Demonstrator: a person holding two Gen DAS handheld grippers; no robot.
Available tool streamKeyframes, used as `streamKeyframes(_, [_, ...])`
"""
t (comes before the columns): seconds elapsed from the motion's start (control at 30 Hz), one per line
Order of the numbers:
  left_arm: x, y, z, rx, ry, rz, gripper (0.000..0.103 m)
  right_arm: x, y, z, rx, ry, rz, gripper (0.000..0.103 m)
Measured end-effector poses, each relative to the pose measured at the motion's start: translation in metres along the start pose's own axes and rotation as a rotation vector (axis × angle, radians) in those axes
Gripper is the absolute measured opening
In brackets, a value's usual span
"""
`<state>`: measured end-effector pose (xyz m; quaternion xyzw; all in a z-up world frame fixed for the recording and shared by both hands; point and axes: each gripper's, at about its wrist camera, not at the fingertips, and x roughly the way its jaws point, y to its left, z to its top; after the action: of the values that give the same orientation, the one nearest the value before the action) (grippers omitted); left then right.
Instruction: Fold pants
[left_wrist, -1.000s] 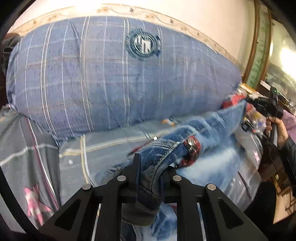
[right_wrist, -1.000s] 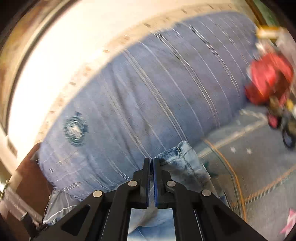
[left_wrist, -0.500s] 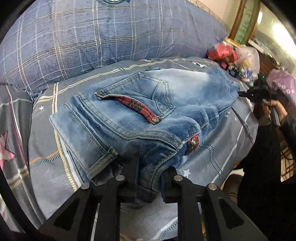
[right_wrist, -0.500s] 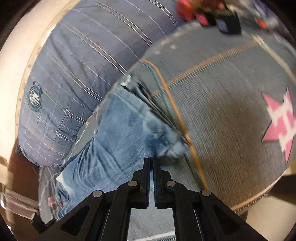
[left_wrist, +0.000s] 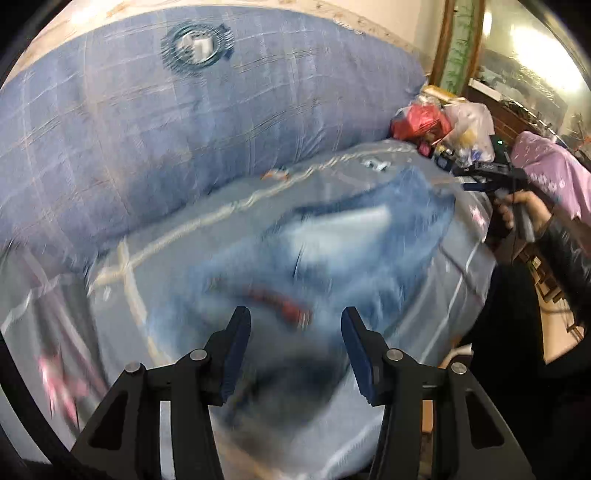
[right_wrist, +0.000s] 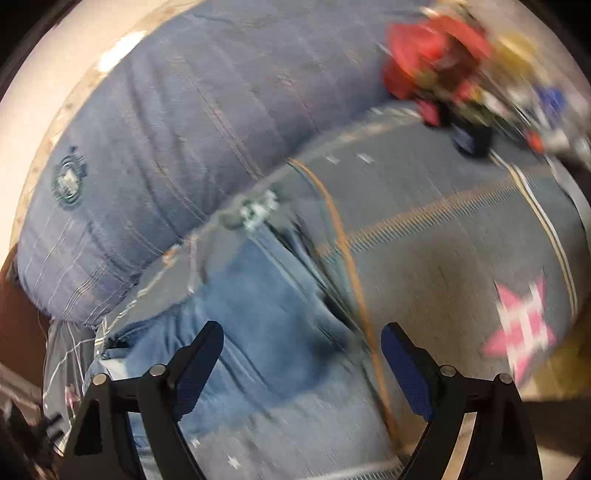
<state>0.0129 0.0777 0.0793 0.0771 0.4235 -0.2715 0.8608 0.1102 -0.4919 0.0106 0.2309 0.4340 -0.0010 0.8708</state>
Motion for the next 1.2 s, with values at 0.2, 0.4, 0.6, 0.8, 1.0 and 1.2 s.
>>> streamKeyframes(0.2, [0.106,0.008,0.077,-0.146,0.184,-0.064,0.053,0.045,0.044,0.028,-0.104,-0.002,0.028,0.085])
streamKeyframes(0.4, [0.186,0.011,0.092,-0.240,0.346,0.005,0.008,0.071,0.037,0.045,-0.065,0.004,0.000,0.072])
streamKeyframes(0.6, [0.179,0.030,0.103,-0.332,0.277,0.007,0.000,0.092,0.036,0.052,-0.128,0.040,-0.048,0.017])
streamKeyframes(0.8, [0.175,0.052,0.120,-0.411,0.239,-0.016,0.000,0.074,0.039,0.052,-0.140,-0.077,-0.057,0.013])
streamKeyframes(1.0, [0.180,0.032,0.116,-0.365,0.273,-0.068,0.014,0.078,0.038,0.050,-0.136,-0.075,-0.072,0.013])
streamKeyframes(1.2, [0.200,0.023,0.107,-0.375,0.324,-0.054,0.053,0.076,0.031,0.044,-0.094,-0.065,-0.060,0.013])
